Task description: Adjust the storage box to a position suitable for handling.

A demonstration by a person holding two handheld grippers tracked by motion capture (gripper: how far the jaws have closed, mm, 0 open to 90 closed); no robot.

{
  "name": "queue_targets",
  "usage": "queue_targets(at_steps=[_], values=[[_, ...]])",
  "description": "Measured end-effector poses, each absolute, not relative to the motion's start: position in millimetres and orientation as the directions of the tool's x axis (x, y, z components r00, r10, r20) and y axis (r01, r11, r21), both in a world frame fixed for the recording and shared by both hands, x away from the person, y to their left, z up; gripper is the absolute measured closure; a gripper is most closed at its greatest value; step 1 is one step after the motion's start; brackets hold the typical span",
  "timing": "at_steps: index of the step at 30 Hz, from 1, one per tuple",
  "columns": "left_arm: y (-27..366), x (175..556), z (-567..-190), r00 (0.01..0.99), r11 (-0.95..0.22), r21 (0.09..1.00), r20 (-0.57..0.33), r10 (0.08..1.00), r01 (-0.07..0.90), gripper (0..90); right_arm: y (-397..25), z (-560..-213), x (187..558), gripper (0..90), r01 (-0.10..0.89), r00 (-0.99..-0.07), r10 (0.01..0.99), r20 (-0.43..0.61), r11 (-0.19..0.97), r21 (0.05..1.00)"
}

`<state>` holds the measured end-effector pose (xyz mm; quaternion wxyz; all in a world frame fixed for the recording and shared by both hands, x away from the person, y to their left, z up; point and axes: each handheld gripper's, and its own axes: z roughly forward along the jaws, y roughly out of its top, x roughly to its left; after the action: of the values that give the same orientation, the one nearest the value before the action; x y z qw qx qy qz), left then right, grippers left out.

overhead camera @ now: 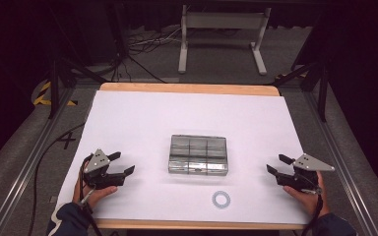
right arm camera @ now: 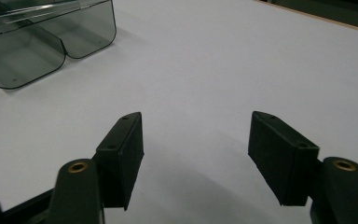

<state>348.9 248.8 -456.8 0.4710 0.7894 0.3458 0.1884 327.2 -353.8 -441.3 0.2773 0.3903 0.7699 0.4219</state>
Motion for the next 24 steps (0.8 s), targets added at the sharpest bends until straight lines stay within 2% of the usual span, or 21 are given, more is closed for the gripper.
queue_targets(at_steps=[8, 9, 12, 16, 18, 20, 22, 24], values=[[246.0, 348.4, -456.8, 0.693, -0.341, 0.867, -0.007, 0.721, 0.364, 29.3, -351.1, -441.6, 329.8, 42.3, 0.388, -0.546, 0.831, -0.106, 0.363, 0.847], [245.6, 348.5, -456.9, 0.692, -0.342, 0.866, -0.006, 0.721, 0.364, 30.5, -351.3, -441.6, 330.1, 46.6, 0.387, -0.553, 0.827, -0.103, 0.364, 0.847], [245.0, 348.5, -456.8, 0.695, -0.351, 0.863, 0.0, 0.719, 0.364, 32.2, -351.2, -441.5, 329.7, 48.5, 0.385, -0.555, 0.825, -0.104, 0.366, 0.847], [244.2, 348.3, -456.5, 0.696, -0.367, 0.86, 0.018, 0.718, 0.356, 35.7, -350.6, -441.7, 329.7, 55.7, 0.383, -0.563, 0.819, -0.109, 0.376, 0.844], [243.9, 348.8, -456.3, 0.704, -0.373, 0.858, 0.018, 0.71, 0.354, 42.3, -350.4, -441.6, 329.5, 61.8, 0.381, -0.571, 0.814, -0.11, 0.382, 0.842], [243.5, 348.3, -456.1, 0.7, -0.369, 0.857, 0.014, 0.714, 0.359, 42.8, -349.8, -441.4, 329.5, 65.8, 0.385, -0.574, 0.811, -0.111, 0.388, 0.837], [244.7, 348.0, -455.4, 0.702, -0.375, 0.853, 0.014, 0.712, 0.363, 47.3, -349.6, -441.4, 329.7, 70.9, 0.388, -0.585, 0.805, -0.101, 0.388, 0.836], [246.6, 347.9, -455.3, 0.698, -0.357, 0.854, -0.01, 0.716, 0.378, 48.9, -349.3, -441.2, 330.1, 72.5, 0.391, -0.59, 0.801, -0.099, 0.391, 0.833]])
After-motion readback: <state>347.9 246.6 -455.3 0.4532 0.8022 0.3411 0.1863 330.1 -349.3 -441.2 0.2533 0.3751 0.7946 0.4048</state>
